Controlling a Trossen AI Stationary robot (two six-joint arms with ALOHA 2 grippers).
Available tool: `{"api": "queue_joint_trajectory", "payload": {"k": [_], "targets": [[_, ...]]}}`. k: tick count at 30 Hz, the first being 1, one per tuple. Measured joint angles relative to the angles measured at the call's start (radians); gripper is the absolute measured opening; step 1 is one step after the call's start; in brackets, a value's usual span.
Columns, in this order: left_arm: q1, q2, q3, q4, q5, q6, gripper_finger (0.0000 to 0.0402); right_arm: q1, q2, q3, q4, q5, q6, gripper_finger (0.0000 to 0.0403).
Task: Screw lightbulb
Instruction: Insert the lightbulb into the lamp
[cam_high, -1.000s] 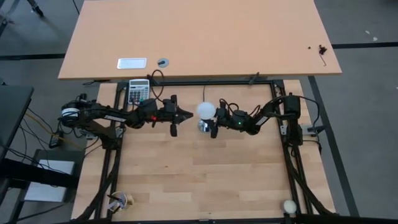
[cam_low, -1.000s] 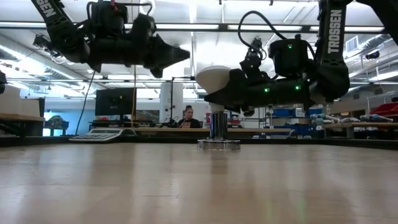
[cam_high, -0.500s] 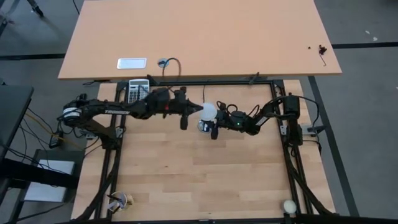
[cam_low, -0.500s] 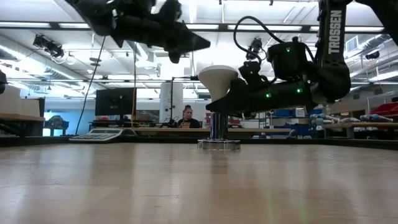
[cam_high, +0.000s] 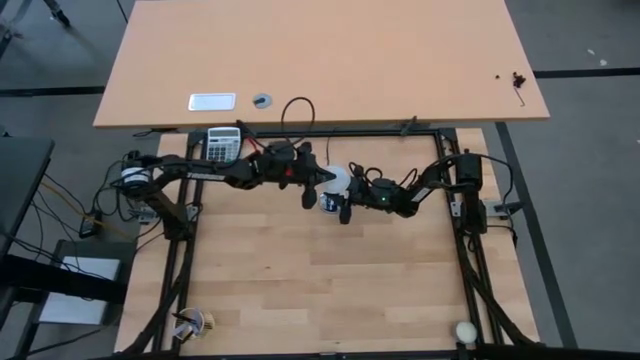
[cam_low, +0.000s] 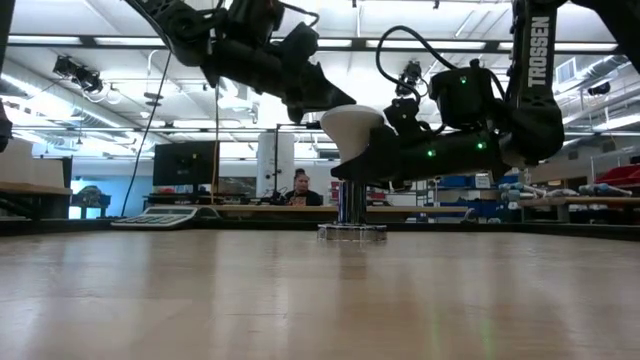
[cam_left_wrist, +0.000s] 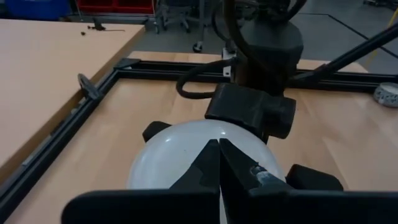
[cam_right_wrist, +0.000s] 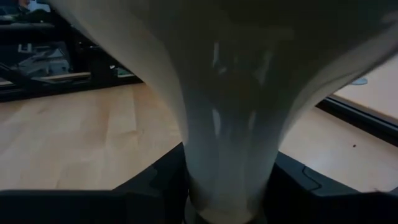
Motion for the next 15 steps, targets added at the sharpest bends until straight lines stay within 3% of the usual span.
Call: {"api": "queue_joint_trajectory", "payload": {"k": [15], "targets": [[0.002, 0.003, -0.001, -0.008, -0.006, 0.003, 0.0, 0.024, -0.018, 0.0, -0.019, 0.019, 0.08, 0.0257]]}}
